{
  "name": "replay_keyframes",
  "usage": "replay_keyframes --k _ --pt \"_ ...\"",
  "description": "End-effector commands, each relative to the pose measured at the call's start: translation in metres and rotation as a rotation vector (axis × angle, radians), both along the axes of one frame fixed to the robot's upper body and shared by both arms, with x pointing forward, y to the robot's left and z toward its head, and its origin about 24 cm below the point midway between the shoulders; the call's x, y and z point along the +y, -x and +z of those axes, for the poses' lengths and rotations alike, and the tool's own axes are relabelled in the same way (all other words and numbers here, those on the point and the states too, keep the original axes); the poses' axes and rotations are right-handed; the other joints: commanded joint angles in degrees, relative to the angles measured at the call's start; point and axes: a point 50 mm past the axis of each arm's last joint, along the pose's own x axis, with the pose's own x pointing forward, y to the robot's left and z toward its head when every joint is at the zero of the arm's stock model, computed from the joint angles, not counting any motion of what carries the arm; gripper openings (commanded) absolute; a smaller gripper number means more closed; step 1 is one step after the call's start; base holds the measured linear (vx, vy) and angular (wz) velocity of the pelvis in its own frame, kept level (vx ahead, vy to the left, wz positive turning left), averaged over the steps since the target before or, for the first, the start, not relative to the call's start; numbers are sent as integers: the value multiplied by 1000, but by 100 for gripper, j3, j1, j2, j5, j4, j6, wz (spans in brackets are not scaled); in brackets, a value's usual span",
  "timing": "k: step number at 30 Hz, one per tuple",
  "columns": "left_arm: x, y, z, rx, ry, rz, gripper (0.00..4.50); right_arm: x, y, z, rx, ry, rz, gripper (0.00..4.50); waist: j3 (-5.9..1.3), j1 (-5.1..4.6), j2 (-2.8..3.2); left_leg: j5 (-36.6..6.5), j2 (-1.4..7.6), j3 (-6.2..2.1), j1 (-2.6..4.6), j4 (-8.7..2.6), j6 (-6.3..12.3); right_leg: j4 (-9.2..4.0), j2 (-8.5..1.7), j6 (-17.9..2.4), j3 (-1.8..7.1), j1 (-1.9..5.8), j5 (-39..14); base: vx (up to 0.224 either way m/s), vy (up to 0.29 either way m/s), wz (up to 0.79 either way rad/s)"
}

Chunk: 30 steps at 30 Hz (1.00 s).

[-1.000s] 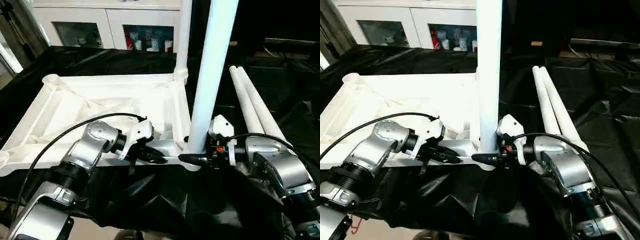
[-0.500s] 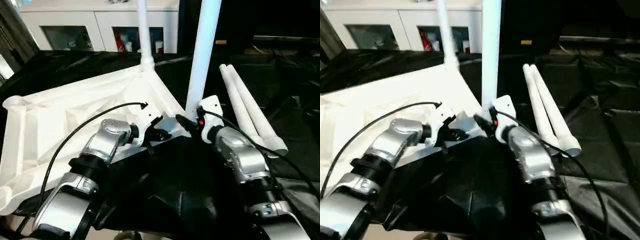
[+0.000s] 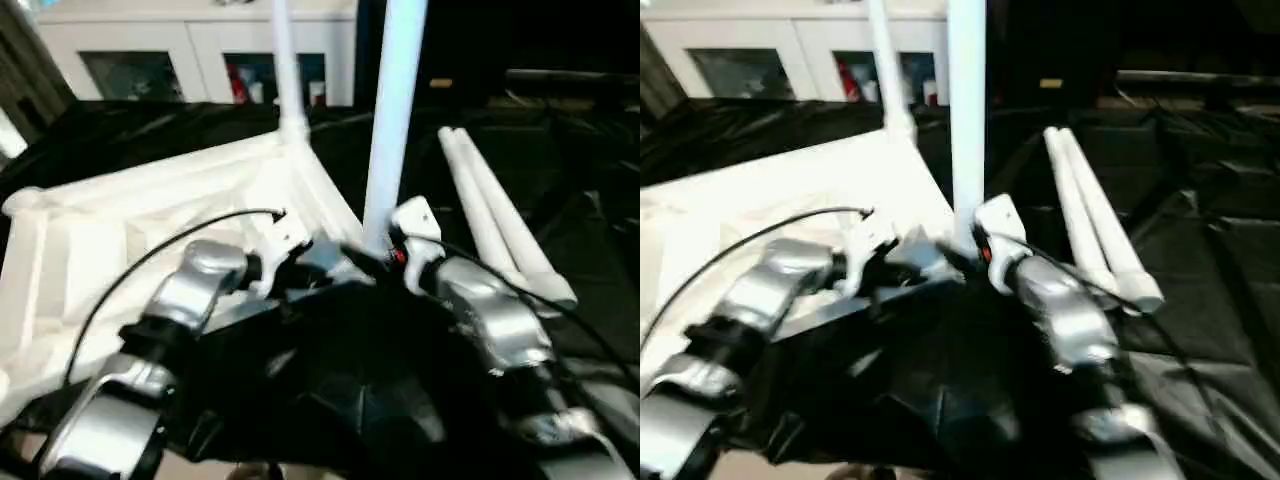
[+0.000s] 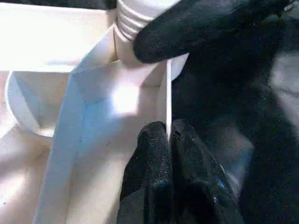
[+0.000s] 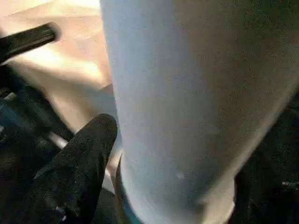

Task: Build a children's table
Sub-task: Rotate leg to tighten

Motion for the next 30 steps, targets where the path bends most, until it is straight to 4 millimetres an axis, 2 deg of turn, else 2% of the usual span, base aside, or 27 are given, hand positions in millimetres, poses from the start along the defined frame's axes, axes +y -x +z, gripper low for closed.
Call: replay_keyframes --k 1,2,4,6,10,11,13,16,20,22,23,27,28,29,30 --pt "-19 9 19 -47 87 -209 0 16 21 1 43 -14 267 359 -456 24 -8 -965 242 -83 86 -379 513 -413 -415 -1417 332 372 -795 0 0 0" --pt "-17 11 19 -38 86 -221 0 13 23 2 47 -10 289 359 -459 66 -5 -982 259 -69 96 -373 536 -400 -418 -1416 344 364 -778 0 0 0" --pt "-15 13 19 -38 82 -256 0 6 28 3 53 8 344 359 -456 94 -3 -982 260 -80 77 -377 530 -393 -416 -1435 334 354 -774 0 0 0" --pt "-12 15 19 -31 73 -279 0 0 32 5 64 27 386 359 -449 126 -10 -1043 256 -67 93 -371 505 -412 -429 -1412 347 345 -935 0 0 0" --pt "-7 15 18 -7 47 -306 0 -11 36 6 83 63 425 359 -450 162 -15 -1053 246 -73 80 -370 462 -429 -428 -1343 342 350 -1124 0 0 0" --pt "-6 16 18 -8 46 -312 0 -12 35 6 84 62 423 335 -454 161 -10 -1052 246 -76 79 -369 457 -426 -432 -1345 342 349 -1139 0 0 0" --pt "-5 16 18 -9 47 -317 0 -13 35 7 87 53 414 335 -453 158 -12 -1060 243 -81 72 -372 437 -434 -430 -1318 334 348 -1201 0 0 0" --pt "-5 16 19 -8 48 -318 0 -11 35 7 91 39 415 294 -468 156 -15 -963 239 -84 62 -365 446 -419 -425 -1329 331 354 -1092 0 0 0" --pt "-8 13 17 -13 42 -273 0 -2 36 2 102 9 397 281 -482 153 -15 -914 238 -85 65 -357 454 -402 -423 -1365 326 353 -972 0 0 0" --pt "-11 7 18 -22 52 -199 0 3 29 -5 107 4 287 276 -478 135 -13 -892 229 -84 52 -358 408 -397 -421 -1359 323 348 -1021 0 0 0" --pt "-11 7 18 -22 52 -199 0 3 29 -5 107 4 287 273 -475 125 -12 -943 227 -86 61 -363 384 -415 -422 -1350 319 340 -1091 0 0 0" --pt "-20 -12 20 -34 67 26 0 13 7 -21 107 5 -15 272 -473 62 -31 -1092 204 -102 67 -372 194 -447 -436 -1236 308 363 -1479 0 0 0" --pt "-22 -17 20 -25 62 99 0 17 3 -24 116 -8 -81 272 -471 3 -18 -1107 196 -102 75 -369 125 -442 -431 -1256 311 345 -1477 0 0 0" --pt "-25 -20 20 -28 64 139 0 23 -1 -26 110 -15 -137 270 -482 -4 -3 -1078 181 -95 84 -359 118 -457 -431 -1257 310 338 -1467 0 0 0" --pt "-27 -22 20 -31 66 160 0 27 -3 -27 105 -17 -170 270 -484 -17 -21 -1064 169 -102 70 -357 134 -468 -437 -1249 304 365 -1455 0 0 0"
